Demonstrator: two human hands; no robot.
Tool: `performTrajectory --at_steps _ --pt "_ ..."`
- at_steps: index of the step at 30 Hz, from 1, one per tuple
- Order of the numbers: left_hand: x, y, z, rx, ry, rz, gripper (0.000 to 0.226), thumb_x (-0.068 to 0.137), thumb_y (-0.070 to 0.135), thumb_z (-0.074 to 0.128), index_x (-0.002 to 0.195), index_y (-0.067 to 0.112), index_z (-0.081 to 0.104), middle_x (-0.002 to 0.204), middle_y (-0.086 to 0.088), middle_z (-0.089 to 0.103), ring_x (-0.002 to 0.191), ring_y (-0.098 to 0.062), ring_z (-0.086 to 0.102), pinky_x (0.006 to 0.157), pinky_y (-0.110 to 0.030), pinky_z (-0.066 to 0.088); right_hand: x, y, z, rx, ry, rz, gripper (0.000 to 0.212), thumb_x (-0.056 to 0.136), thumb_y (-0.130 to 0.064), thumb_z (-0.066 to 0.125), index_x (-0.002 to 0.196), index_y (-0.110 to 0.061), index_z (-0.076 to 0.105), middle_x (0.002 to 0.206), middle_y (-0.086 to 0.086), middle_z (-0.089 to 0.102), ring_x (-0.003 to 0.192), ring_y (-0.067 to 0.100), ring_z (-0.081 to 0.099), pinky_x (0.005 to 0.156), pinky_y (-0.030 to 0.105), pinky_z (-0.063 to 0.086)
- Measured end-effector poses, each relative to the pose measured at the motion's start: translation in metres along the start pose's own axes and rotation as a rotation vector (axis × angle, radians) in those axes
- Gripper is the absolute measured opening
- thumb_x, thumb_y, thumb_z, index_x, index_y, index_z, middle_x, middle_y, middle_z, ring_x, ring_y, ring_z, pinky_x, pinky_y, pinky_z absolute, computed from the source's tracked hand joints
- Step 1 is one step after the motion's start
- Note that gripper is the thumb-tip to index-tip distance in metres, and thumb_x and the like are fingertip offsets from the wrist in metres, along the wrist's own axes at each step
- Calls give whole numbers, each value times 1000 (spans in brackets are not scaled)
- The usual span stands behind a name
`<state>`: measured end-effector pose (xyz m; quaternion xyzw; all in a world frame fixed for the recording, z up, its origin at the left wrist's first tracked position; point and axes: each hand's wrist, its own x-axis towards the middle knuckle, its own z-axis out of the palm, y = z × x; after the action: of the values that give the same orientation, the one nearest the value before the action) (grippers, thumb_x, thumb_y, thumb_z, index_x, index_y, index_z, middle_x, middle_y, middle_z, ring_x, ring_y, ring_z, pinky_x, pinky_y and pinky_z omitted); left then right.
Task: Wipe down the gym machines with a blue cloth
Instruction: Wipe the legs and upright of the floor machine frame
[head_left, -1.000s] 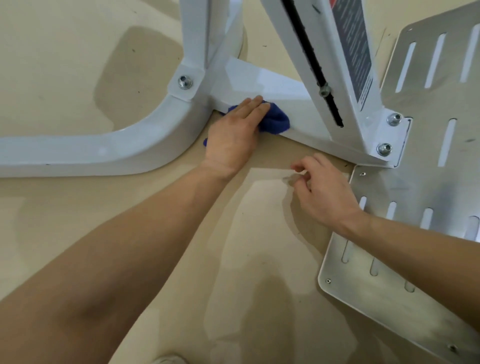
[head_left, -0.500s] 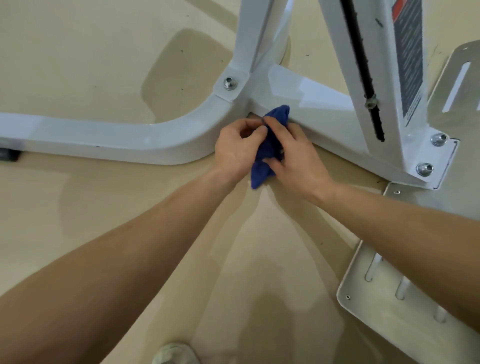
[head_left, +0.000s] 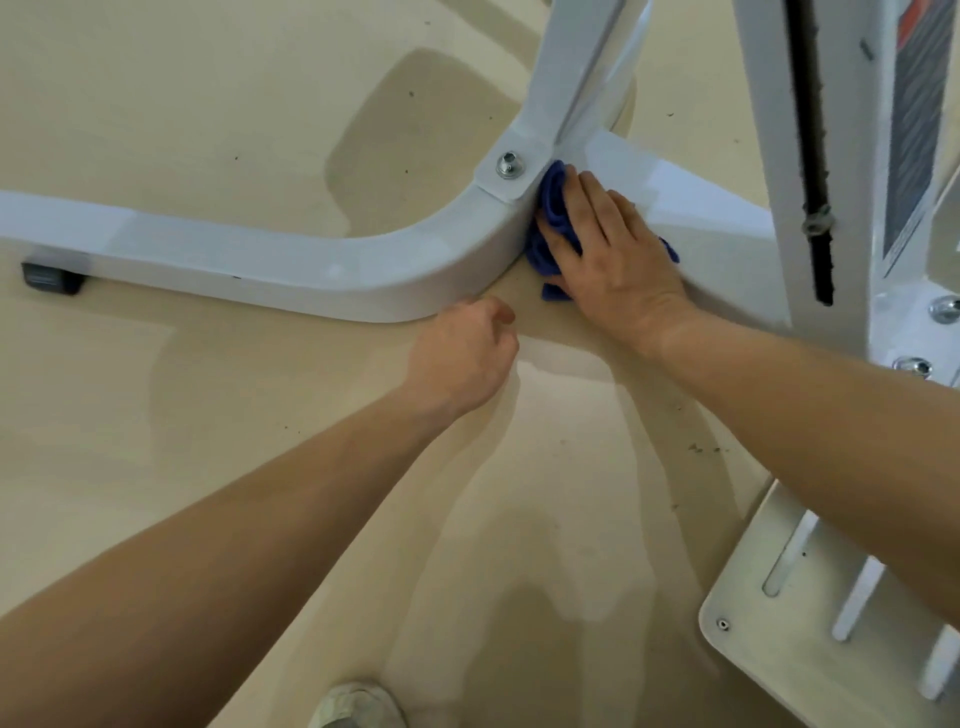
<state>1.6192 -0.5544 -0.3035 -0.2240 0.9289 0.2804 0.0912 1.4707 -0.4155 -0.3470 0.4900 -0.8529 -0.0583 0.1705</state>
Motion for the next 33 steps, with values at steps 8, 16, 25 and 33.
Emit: performTrajectory --at_steps 8,16,25,33 --pt "6 12 -2 -116 30 21 29 91 21 50 113 19 69 116 1 65 99 -16 62 84 -24 46 -33 30 -19 67 -61 -130 30 97 -7 47 119 8 60 150 32 35 132 52 41 108 58 37" --pt "-2 15 0 -169 26 20 27 94 20 48 109 22 70 113 5 67 96 -11 62 80 -22 44 -15 17 -29 40 -129 -46 45 101 -19 26 117 5 61 148 38 33 129 55 43 97 62 44" --pt "6 32 -16 -149 -2 30 23 93 18 51 105 26 69 113 5 59 95 -12 59 79 -19 39 -26 32 -6 110 100 -201 37 102 -5 42 137 -4 54 143 26 43 120 48 51 97 56 46" --pt "5 36 -36 -169 54 32 21 92 18 54 105 22 70 100 9 67 91 -10 62 82 -22 46 -17 22 2 -78 76 -261 37 100 -7 49 136 -1 54 149 19 47 135 43 44 107 56 39"
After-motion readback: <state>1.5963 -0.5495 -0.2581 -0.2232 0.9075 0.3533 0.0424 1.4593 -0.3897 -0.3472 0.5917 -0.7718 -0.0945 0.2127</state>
